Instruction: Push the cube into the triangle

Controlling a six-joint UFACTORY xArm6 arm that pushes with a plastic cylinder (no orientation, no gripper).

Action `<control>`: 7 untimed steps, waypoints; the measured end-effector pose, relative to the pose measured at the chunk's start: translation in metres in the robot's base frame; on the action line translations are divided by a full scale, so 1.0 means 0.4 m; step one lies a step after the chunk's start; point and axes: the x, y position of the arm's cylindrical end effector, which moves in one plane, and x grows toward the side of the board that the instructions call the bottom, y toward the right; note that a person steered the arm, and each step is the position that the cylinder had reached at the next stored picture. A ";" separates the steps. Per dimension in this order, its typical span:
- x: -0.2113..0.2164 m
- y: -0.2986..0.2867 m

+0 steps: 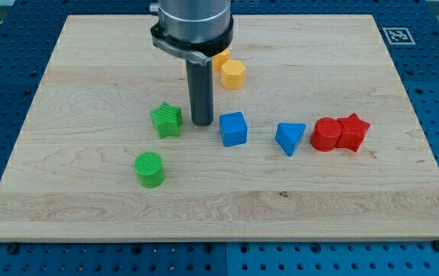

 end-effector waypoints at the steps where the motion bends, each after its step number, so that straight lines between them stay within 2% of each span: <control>1: 0.112 0.064; 2: 0.128 0.066; 4: 0.020 0.054; 5: 0.095 0.121; 7: 0.113 0.071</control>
